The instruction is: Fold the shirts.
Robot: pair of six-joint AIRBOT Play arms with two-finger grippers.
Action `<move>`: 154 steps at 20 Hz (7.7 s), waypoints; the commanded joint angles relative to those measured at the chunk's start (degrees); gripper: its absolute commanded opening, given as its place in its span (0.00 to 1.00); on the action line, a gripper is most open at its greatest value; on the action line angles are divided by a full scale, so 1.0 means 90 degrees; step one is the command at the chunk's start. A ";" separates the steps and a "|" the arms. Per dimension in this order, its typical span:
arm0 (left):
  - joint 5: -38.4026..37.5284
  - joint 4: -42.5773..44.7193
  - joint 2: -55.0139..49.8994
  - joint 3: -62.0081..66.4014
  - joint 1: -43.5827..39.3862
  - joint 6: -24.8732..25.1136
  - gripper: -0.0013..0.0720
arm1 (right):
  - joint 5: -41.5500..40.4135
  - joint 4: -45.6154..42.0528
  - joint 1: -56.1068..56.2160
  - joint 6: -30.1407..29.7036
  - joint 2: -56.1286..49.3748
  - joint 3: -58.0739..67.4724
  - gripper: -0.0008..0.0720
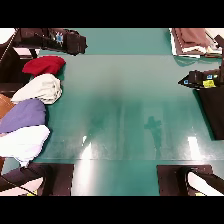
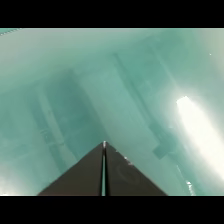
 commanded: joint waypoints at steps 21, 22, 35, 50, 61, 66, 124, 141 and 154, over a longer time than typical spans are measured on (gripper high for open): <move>0.0393 0.2919 -0.0488 -0.0044 0.0597 -0.0918 0.77 | -0.0010 0.0010 0.0007 0.0002 0.0007 -0.0002 0.03; 0.0403 0.2931 -0.0731 -0.0053 0.0928 -0.0981 0.77 | 0.0017 0.0010 0.0007 0.0002 0.0007 -0.0002 0.03; 0.2640 0.2905 -0.3786 -0.0046 0.3167 -0.1013 0.77 | 0.0019 0.0015 0.0007 0.0002 0.0005 -0.0002 0.03; 0.1027 0.2885 -0.2293 0.1904 0.2688 -0.0301 0.05 | 0.0049 0.0061 0.0007 0.0005 0.0007 0.1537 0.03; -0.0935 0.2300 0.0432 0.1513 -0.1331 0.0384 0.05 | 0.0668 0.0044 0.0007 0.0005 0.0010 0.3631 0.03; -0.0250 0.0724 -0.0398 0.0690 -0.2465 0.0389 0.77 | 0.1052 0.0039 0.0007 0.0005 0.0015 0.3733 0.03; -0.0199 -0.1651 -0.1413 -0.1260 0.1455 0.1333 0.05 | -0.1965 0.0962 0.2521 0.0170 -0.1695 -0.2994 0.03; -0.0117 -0.1117 0.2664 0.2096 0.1452 0.1066 0.05 | 0.1358 -0.1909 -0.1105 0.0498 0.2200 0.3198 0.03; -0.1338 0.0680 0.0862 -0.0605 0.1455 0.0493 0.05 | 0.2834 -0.2016 0.0520 0.1134 -0.0930 0.3704 0.03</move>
